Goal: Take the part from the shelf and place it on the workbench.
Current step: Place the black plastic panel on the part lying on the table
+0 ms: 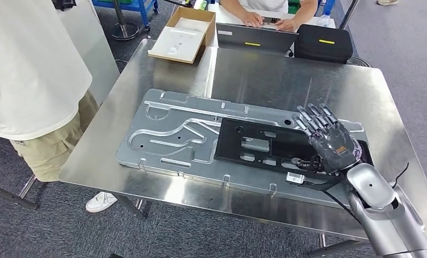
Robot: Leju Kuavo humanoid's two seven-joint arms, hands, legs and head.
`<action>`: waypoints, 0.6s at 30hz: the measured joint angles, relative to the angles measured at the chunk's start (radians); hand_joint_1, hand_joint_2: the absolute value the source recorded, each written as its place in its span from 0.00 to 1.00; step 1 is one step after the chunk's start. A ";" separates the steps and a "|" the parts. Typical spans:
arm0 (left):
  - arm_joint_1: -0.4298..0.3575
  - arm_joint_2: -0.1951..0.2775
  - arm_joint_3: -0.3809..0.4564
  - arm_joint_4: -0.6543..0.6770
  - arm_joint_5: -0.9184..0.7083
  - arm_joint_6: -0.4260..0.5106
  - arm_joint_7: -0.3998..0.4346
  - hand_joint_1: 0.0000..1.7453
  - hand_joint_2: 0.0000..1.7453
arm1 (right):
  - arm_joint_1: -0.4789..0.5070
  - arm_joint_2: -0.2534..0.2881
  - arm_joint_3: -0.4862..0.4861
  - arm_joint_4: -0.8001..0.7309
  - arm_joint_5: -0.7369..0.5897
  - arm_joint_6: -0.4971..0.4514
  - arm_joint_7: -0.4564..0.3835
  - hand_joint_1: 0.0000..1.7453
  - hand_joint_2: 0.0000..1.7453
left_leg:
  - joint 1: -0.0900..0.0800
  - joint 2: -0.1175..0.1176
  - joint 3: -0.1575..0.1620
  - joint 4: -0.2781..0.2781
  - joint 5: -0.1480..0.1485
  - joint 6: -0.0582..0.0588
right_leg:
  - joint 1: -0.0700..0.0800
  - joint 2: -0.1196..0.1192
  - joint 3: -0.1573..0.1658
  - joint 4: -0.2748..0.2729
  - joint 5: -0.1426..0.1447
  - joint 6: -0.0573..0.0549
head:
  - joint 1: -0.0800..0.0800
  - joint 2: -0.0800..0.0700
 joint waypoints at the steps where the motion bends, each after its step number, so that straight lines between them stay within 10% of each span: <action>1: 0.000 0.000 0.000 0.000 0.000 0.000 0.000 0.00 0.00 | 0.000 0.000 0.000 0.000 0.000 0.000 0.000 0.00 0.00 | 0.000 0.000 -0.011 0.003 0.006 -0.001 | -0.001 0.000 0.017 -0.008 0.010 0.001 | 0.000 0.000; 6: 0.001 -0.004 0.001 0.000 -0.001 0.000 0.000 0.00 0.00 | -0.008 0.002 -0.002 -0.001 0.000 -0.001 0.000 0.00 0.00 | -0.001 -0.002 -0.040 0.013 0.038 -0.022 | 0.007 0.002 0.193 -0.273 0.090 -0.014 | 0.000 0.000; 10: 0.003 -0.005 0.004 0.000 -0.002 0.000 0.000 0.00 0.00 | -0.013 0.005 -0.002 -0.002 0.000 -0.001 0.000 0.00 0.00 | -0.001 -0.005 -0.055 0.016 0.038 -0.047 | 0.007 -0.001 0.168 -0.285 0.125 -0.040 | 0.000 0.000; 15: 0.005 -0.006 0.006 0.000 -0.002 -0.001 0.001 0.00 0.00 | -0.011 0.010 -0.002 -0.003 0.000 -0.001 0.000 0.00 0.00 | 0.005 -0.004 -0.113 0.271 -0.159 -0.064 | 0.006 -0.006 0.095 -0.286 0.183 -0.058 | -0.001 0.000; 18: 0.004 -0.006 0.006 0.000 -0.002 -0.001 0.001 0.00 0.00 | -0.010 0.014 -0.002 -0.003 0.000 -0.001 0.000 0.00 0.00 | 0.005 -0.004 -0.020 0.221 -0.105 -0.062 | 0.007 -0.006 0.051 -0.272 0.208 -0.053 | -0.001 0.000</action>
